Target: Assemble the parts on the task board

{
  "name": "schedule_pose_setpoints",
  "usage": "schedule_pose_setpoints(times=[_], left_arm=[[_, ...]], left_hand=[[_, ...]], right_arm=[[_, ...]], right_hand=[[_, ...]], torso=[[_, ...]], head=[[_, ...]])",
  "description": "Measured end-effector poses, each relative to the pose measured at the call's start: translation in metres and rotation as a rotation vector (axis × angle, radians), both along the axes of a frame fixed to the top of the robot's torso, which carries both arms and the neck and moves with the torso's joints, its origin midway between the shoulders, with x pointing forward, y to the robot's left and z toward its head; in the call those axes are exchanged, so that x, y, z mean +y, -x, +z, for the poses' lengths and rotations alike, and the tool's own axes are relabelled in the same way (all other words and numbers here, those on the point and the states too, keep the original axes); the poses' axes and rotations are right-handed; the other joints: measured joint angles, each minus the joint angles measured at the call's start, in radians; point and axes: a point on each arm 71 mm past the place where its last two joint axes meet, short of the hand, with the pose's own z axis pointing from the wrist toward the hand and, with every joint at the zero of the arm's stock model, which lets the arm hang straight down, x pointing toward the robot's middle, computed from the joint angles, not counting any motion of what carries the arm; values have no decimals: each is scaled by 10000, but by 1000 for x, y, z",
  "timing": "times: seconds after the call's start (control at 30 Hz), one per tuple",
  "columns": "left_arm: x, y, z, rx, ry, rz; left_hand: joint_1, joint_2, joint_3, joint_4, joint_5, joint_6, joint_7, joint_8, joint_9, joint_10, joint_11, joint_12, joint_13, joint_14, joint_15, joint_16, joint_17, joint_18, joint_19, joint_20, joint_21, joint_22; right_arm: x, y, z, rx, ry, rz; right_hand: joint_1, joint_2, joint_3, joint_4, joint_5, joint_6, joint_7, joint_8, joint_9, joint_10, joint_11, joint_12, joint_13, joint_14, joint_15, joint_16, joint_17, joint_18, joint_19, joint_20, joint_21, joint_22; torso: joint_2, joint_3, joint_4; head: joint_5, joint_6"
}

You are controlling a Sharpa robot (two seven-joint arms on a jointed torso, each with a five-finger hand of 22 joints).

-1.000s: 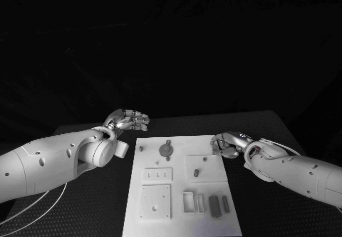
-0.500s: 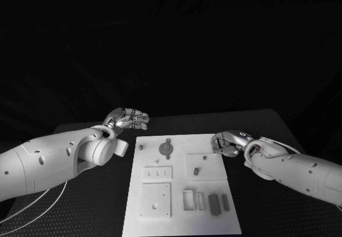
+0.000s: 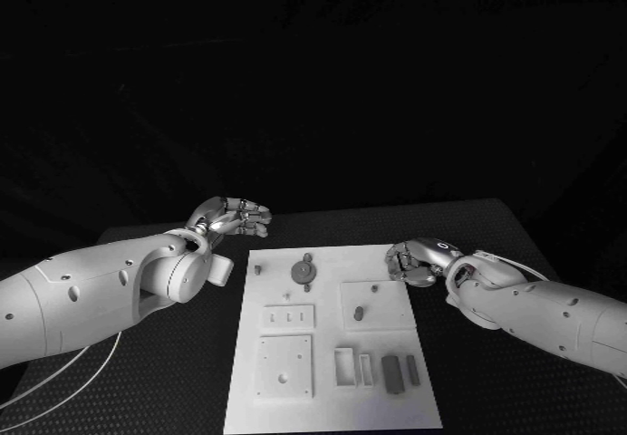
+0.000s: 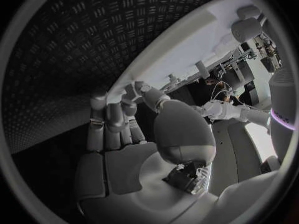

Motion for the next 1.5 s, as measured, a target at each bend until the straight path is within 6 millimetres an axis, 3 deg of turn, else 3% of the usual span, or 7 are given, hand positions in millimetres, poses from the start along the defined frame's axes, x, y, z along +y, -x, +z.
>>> schedule_pose_setpoints(times=[0.27,1.0,1.1,1.3,1.5], left_arm=[[0,0,0,8,4,-3],[0,1,0,71,-7,-62],[-1,1,-1,98,-42,-138],[-4,2,-1,124,-178,-361],[-6,3,-1,176,-295,-525]], left_hand=[[0,0,0,0,0,0,0,0,-1,0,0,0,0,0,0,0,0,146,0,1,0,-1],[-49,49,0,0,0,52,-52,0,58,9,-9,0,48,0,0,0,34,143,0,1,-38,14],[-100,100,0,0,0,223,-115,44,99,176,-99,13,100,95,-23,0,72,144,41,33,-38,42],[-237,237,-28,28,0,674,-316,196,175,589,-305,202,238,402,-151,63,218,136,271,-125,21,136],[-237,237,-27,28,0,787,-357,196,184,626,-342,202,273,448,-196,77,279,123,308,-162,33,157]], right_arm=[[0,0,0,-36,74,5],[2,2,2,-300,69,-138],[3,3,3,-296,-45,-203],[4,5,4,-191,-348,-429],[6,7,5,-34,-634,-591]], right_hand=[[212,471,96,-97,0,3,-3,87,118,22,-22,0,0,89,-86,0,87,0,2,5,59,0],[252,511,69,-123,0,112,-112,200,261,146,-146,40,-8,233,-193,70,294,2,39,-45,98,0],[252,511,69,-123,0,126,-125,232,282,170,-170,40,-8,259,-217,70,301,1,45,-51,97,-1],[320,443,69,-123,0,202,-202,270,344,235,-236,83,-16,326,-255,70,359,2,76,-81,98,7],[372,390,39,-152,0,235,-235,350,449,273,-273,128,-7,381,-306,70,436,2,110,-115,135,8]], torso=[[0,-2,12],[0,4,5],[-1,4,5],[-6,4,1],[-8,3,-2]], head=[[-19,-8],[-43,-35],[-44,-35],[-52,-15],[-67,-11]])
